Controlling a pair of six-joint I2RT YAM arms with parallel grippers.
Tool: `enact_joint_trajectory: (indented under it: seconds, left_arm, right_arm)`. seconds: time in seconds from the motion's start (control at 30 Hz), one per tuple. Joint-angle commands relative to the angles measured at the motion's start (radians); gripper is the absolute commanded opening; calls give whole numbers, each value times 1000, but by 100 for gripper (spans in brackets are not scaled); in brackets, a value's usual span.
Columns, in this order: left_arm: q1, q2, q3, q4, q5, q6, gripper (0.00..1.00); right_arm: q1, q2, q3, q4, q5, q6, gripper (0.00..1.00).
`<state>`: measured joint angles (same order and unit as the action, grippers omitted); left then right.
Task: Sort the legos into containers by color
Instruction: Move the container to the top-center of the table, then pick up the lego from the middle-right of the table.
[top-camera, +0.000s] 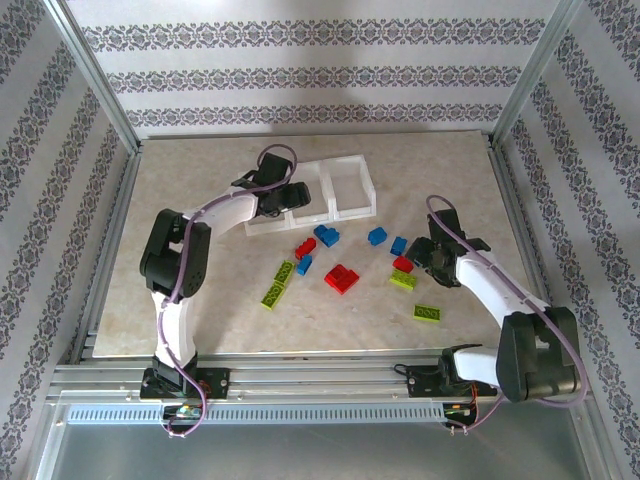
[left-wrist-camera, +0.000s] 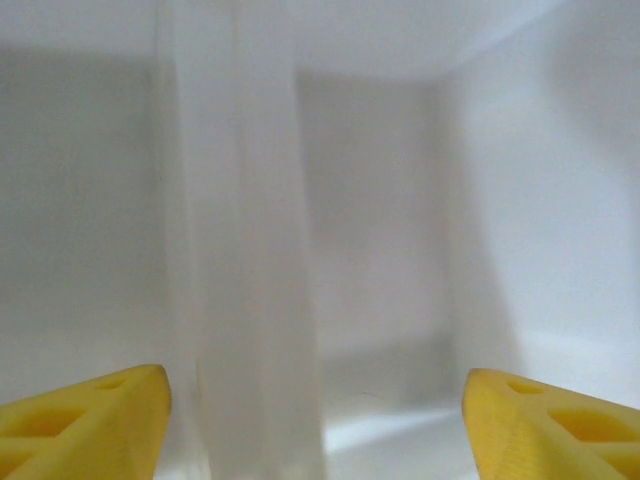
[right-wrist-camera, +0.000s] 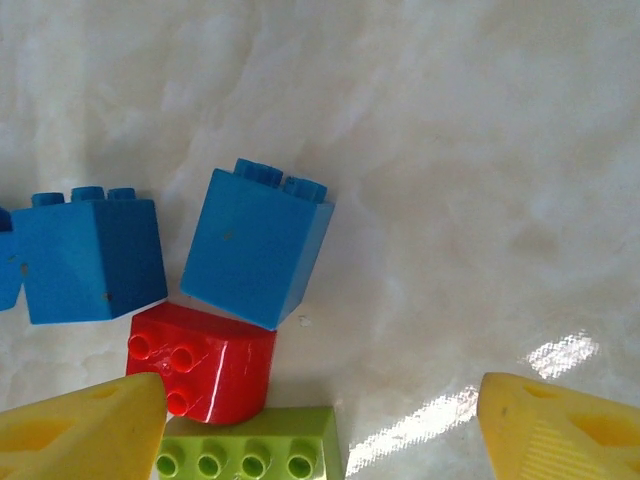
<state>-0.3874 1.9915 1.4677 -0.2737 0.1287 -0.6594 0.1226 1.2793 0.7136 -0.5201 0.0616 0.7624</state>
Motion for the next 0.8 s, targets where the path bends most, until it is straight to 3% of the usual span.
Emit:
enact_joint_trajectory:
  seconds: [0.0, 0.37, 0.4, 0.77]
  left_arm:
    - [-15, -94, -22, 8, 3, 19, 81]
    - [-15, -347, -227, 46, -57, 86, 92]
    - [-15, -379, -255, 52, -68, 94, 100]
    - [-15, -745, -608, 133, -187, 176, 100]
  right_arm:
    - [8, 39, 40, 25, 3, 22, 80]
    - [-1, 179, 97, 69, -6, 18, 77]
    - [-5, 191, 103, 69, -5, 17, 76]
    - [-24, 304, 145, 87, -33, 19, 67]
